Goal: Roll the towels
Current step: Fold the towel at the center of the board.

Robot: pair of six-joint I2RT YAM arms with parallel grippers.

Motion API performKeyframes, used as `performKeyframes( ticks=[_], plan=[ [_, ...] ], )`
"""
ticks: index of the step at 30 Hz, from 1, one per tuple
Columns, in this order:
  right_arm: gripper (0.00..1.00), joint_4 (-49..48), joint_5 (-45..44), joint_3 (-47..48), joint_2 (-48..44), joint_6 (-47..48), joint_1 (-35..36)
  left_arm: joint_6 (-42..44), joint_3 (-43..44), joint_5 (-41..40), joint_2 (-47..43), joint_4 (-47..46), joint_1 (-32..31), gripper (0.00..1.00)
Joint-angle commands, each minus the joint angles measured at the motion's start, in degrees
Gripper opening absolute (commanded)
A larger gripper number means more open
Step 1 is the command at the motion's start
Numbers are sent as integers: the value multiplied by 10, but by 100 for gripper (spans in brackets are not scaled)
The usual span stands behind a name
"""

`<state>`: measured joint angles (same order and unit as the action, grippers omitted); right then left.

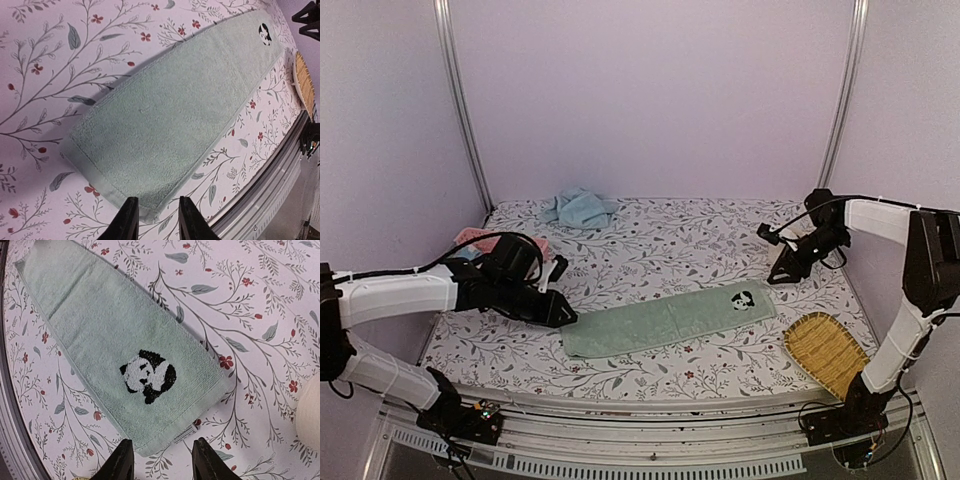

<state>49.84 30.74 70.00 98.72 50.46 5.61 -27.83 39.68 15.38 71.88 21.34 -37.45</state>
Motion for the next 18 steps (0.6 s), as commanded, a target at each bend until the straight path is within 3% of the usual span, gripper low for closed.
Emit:
performKeyframes(
  ticks=[1, 5, 10, 13, 18],
  plan=[
    [43, 1, 44, 25, -7, -37, 4, 3, 39, -51, 44, 1, -2, 26],
    [36, -63, 12, 23, 24, -116, 32, -17, 66, -89, 112, -14, -1, 19],
    [13, -117, -36, 47, 90, -220, 48, -70, 91, -143, 155, -24, -6, 6],
    [11, -124, -34, 49, 109, -246, 49, -83, 74, -142, 168, -63, -4, 1],
    [10, -123, -57, 48, 138, -251, 49, -84, 55, -125, 216, -97, 0, 0]
  ],
)
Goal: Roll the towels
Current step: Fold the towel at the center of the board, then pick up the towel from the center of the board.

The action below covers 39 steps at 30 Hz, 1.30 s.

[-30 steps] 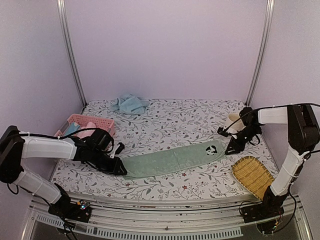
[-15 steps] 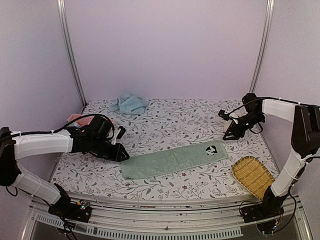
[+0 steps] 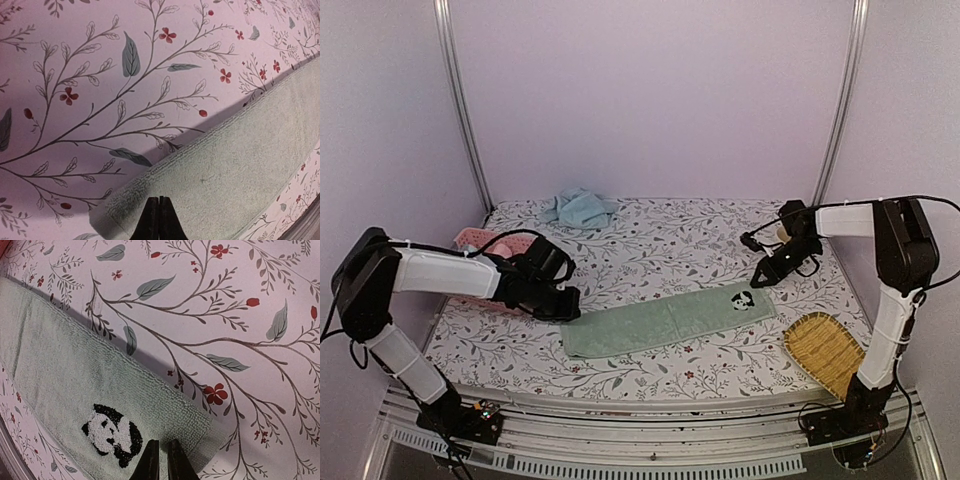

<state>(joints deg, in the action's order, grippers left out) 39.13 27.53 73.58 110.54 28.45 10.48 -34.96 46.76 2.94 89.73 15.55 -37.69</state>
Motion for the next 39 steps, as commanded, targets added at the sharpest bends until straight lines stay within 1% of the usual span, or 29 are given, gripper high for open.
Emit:
performKeyframes(
  ticks=[1, 8, 13, 17, 20, 23, 25, 26, 28, 30, 36, 39],
  plan=[
    [10, -18, -30, 12, 24, -30, 1, -12, -19, 0, 46, -43, 3, 0],
    [11, -42, -108, 23, 56, -47, 0, -14, -25, -23, 79, -32, 3, 0],
    [12, -38, -128, 56, 90, -48, 1, -17, -38, -27, 66, -26, 3, 0],
    [13, -30, -123, 81, 101, -41, 4, -25, -50, -34, 34, -19, -2, 0],
    [15, -20, -107, 89, 92, -36, 6, -6, -45, -35, -13, -27, -27, 0],
    [18, -13, -88, 85, 73, -33, 6, 3, -36, -5, -60, -22, -58, 0],
    [18, -4, -82, 87, 55, -31, 6, -13, -42, 27, -86, -21, -75, 0],
    [18, 0, -81, 88, 47, -31, 6, -28, -49, 40, -99, -24, -86, 0],
    [23, -3, -76, 80, 24, -23, 5, -42, -76, 63, -114, -43, -101, 0],
    [24, -19, -73, 64, 2, -15, 6, -49, -111, 78, -121, -76, -110, 0],
    [25, -18, -37, 64, -23, -25, 6, -87, -207, 80, -121, -156, -119, 0],
    [25, -23, -44, 53, -42, -20, 6, -99, -240, 74, -118, -188, -133, 0]
  ],
)
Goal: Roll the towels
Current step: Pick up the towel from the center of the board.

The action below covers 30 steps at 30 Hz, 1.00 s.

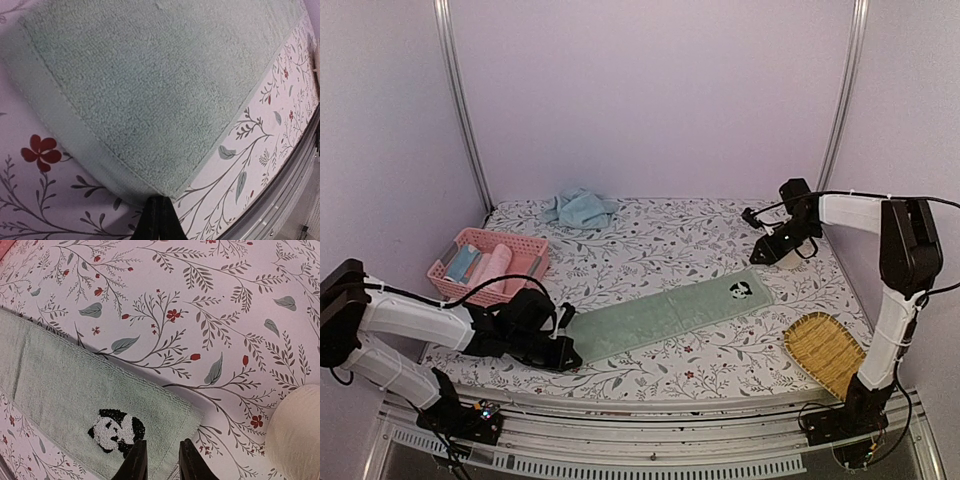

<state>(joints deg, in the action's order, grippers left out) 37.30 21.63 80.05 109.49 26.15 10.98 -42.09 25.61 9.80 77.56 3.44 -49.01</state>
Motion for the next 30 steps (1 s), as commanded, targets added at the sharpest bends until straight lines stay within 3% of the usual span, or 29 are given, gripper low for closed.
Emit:
performKeyframes(
  ticks=[1, 9, 15, 20, 24, 30],
  plan=[
    [26, -1, 13, -12, -39, 4, 0, -29, -34, 1, 6, -69, -22, 0],
    [34, 36, -13, -25, -88, 2, 0, 13, 42, -52, -43, 27, -25, 0],
    [38, 73, -43, -25, -59, -8, -2, 64, 94, -88, -88, 113, -22, 0],
    [40, 70, -72, -31, -18, -15, -2, 49, 48, -101, -90, 54, -9, 0],
    [41, 57, -77, -38, 14, -14, -2, 44, 16, -70, -45, -33, 4, 0],
    [41, 51, -79, -35, 54, -17, 0, 49, -4, -7, 24, -60, -3, 0]
  ],
)
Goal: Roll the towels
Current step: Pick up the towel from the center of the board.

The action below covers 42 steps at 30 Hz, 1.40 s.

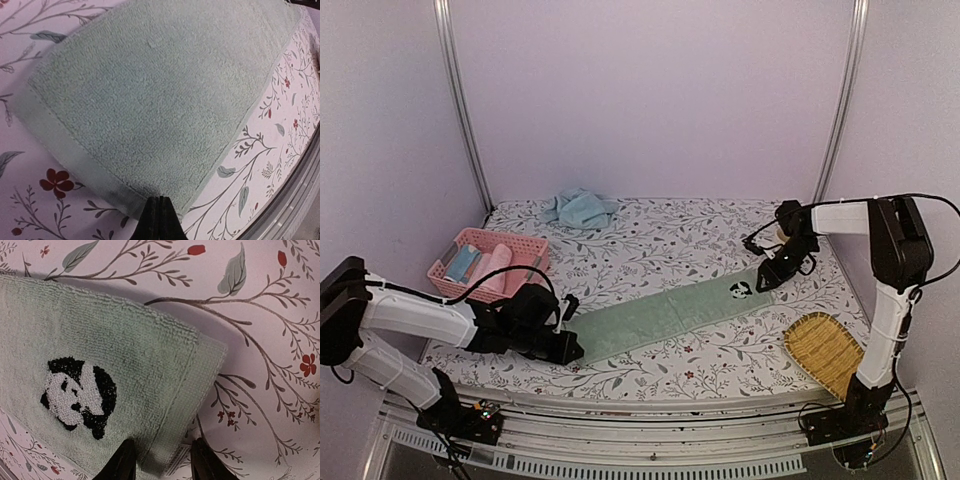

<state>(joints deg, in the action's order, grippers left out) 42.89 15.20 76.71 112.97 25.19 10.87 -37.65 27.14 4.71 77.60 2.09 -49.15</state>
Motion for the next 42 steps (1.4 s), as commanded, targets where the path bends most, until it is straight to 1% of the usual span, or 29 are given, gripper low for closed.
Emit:
performKeyframes(
  ticks=[1, 4, 7, 10, 15, 18, 21, 23, 24, 26, 28, 29, 33, 37, 42],
  plan=[
    [41, -6, -23, -1, 23, -8, 1, 4, -24, 45, 25, -47, -3, 0],
    [41, -7, -44, -1, 34, -11, 1, 3, -30, 40, 20, -33, -3, 0],
    [38, -1, -47, 5, 46, -11, 4, 8, -29, 27, 4, -14, -3, 0],
    [38, -1, -72, 6, 56, -12, 21, 11, -27, 13, -16, 4, -3, 0],
    [37, 0, -153, 19, 84, -16, 37, 18, -20, -22, -38, 31, -2, 0],
    [31, -8, -201, 21, 95, -19, 37, 26, -11, -39, -47, 45, -1, 0],
    [28, -10, -196, 24, 101, -23, 33, 36, 0, -51, -44, 47, 4, 0],
    [24, -10, -193, 28, 105, -24, 28, 41, 9, -52, -37, 49, 8, 0],
    [21, -10, -186, 31, 105, -24, 23, 42, 13, -52, -34, 48, 9, 0],
    [11, -12, -161, 36, 95, -21, 13, 42, 16, -49, -25, 43, 10, 0],
    [5, -17, -152, 42, 78, -19, 3, 42, 16, -46, -19, 37, 10, 0],
    [4, -18, -145, 47, 69, -16, -1, 42, 16, -46, -17, 34, 11, 0],
    [3, 4, -87, 78, 31, -3, -12, 41, 21, -46, -9, 29, 12, 0],
    [3, 58, -27, 131, 13, 6, -11, 44, 28, -48, -2, 34, 16, 0],
    [3, 115, 101, 161, -5, -3, -5, 44, 27, -53, -2, 44, 20, 0]
  ],
)
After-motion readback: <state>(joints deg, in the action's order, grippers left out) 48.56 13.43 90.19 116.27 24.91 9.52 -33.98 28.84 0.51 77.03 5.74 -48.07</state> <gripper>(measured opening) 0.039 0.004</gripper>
